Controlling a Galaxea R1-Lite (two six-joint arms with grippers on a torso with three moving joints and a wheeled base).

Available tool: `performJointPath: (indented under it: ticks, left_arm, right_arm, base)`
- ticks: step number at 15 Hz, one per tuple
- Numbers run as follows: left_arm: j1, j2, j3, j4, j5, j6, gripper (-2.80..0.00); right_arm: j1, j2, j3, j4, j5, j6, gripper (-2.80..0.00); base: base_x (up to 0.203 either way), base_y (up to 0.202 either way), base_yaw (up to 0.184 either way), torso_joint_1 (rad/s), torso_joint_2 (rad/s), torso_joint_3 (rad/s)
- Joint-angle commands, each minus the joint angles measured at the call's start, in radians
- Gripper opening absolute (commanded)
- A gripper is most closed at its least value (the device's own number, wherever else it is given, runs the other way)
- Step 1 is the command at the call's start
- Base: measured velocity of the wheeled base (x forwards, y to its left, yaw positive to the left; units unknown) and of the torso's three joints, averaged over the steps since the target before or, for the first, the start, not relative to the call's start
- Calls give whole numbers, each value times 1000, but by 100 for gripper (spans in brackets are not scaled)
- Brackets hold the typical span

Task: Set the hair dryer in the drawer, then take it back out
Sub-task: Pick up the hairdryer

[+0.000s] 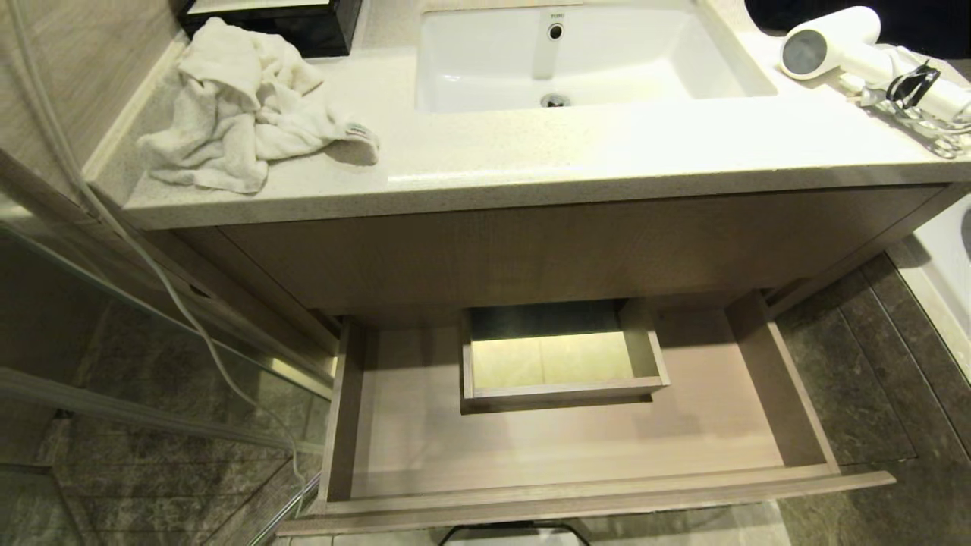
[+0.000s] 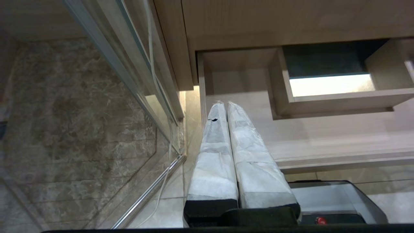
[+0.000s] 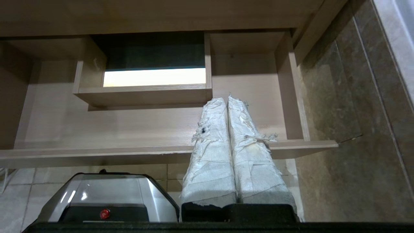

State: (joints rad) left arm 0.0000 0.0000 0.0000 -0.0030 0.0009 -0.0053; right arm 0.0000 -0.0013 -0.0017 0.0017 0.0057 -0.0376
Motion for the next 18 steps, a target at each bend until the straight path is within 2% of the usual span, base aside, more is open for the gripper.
performJointPath:
  ticks: [1,9,18]
  left_arm:
    - [0,0,0,0,-1,-1,-280]
    - [0,1,0,0,1,-1,-280]
    - [0,0,0,0,1,-1,-280]
  right_arm:
    - [0,0,0,0,0,-1,-280]
    - [0,0,0,0,1,-1,-280]
    - [0,0,0,0,2,-5,-280]
  base:
    - [0,0,0,310,-598,-298]
    - [0,0,0,220,-421,-208]
    - [0,0,0,40,-18,18]
